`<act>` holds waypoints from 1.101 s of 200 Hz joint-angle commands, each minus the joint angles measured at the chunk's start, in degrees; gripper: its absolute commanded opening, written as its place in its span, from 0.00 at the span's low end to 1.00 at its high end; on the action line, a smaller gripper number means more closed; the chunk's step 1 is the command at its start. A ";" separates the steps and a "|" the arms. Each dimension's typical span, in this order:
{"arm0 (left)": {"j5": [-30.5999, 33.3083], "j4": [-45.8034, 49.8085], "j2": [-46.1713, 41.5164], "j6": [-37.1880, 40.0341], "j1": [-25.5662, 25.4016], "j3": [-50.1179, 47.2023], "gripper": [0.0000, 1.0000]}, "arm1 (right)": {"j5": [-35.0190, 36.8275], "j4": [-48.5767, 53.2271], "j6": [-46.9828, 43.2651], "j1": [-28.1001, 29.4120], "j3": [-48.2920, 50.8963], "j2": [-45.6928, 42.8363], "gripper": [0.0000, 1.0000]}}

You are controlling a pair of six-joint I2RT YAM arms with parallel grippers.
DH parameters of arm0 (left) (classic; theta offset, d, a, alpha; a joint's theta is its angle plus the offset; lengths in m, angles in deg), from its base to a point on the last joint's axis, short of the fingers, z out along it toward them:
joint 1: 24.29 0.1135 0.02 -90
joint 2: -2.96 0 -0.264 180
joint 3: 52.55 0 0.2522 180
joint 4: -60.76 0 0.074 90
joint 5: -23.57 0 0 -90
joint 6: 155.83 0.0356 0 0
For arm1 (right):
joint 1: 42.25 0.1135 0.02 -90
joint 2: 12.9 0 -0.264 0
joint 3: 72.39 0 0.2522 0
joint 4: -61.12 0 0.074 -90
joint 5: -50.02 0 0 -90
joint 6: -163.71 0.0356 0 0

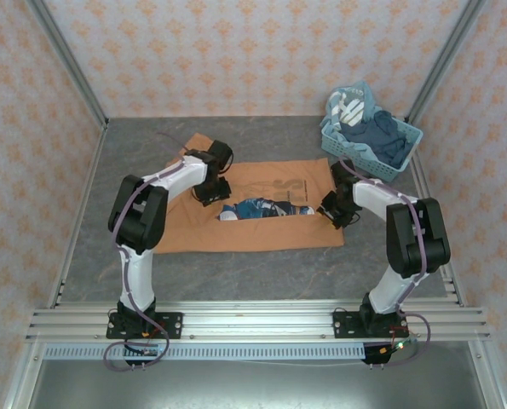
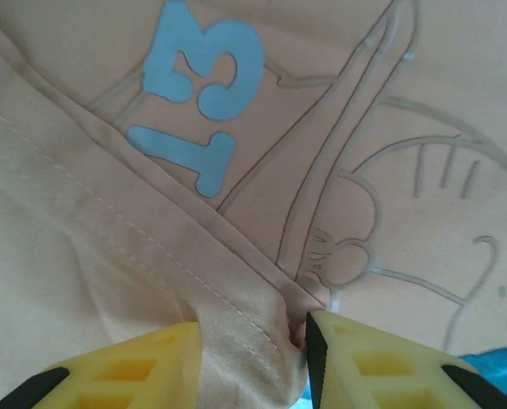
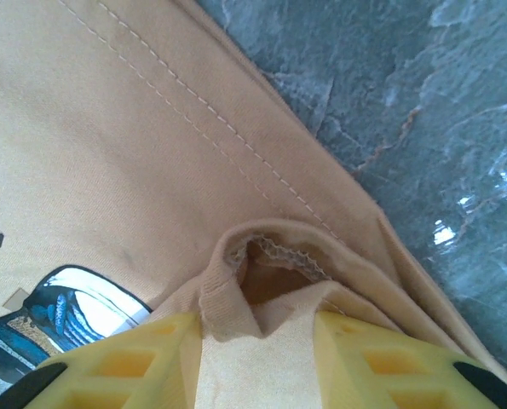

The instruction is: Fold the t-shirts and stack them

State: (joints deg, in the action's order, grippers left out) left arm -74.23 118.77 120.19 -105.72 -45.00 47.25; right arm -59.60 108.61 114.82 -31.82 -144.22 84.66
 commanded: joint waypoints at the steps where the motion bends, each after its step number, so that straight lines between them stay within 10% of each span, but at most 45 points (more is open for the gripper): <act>1: 0.01 2.19 1.01 2.03 -1.76 2.79 0.35 | 1.87 2.43 -0.49 -0.24 -0.91 -2.02 0.39; 145: -5.25 -0.25 3.36 4.79 -4.69 4.16 0.22 | 3.86 2.20 1.11 -0.26 -2.31 -3.85 0.39; 220: 0.22 0.13 -9.07 3.30 -4.98 0.71 0.57 | 7.32 2.13 3.73 -1.45 -4.31 1.86 0.23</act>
State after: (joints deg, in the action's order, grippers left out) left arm -77.66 117.67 119.84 -101.86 -50.07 48.93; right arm -55.91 109.97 117.11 -32.15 -147.30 84.96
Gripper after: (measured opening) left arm 0.559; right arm 0.237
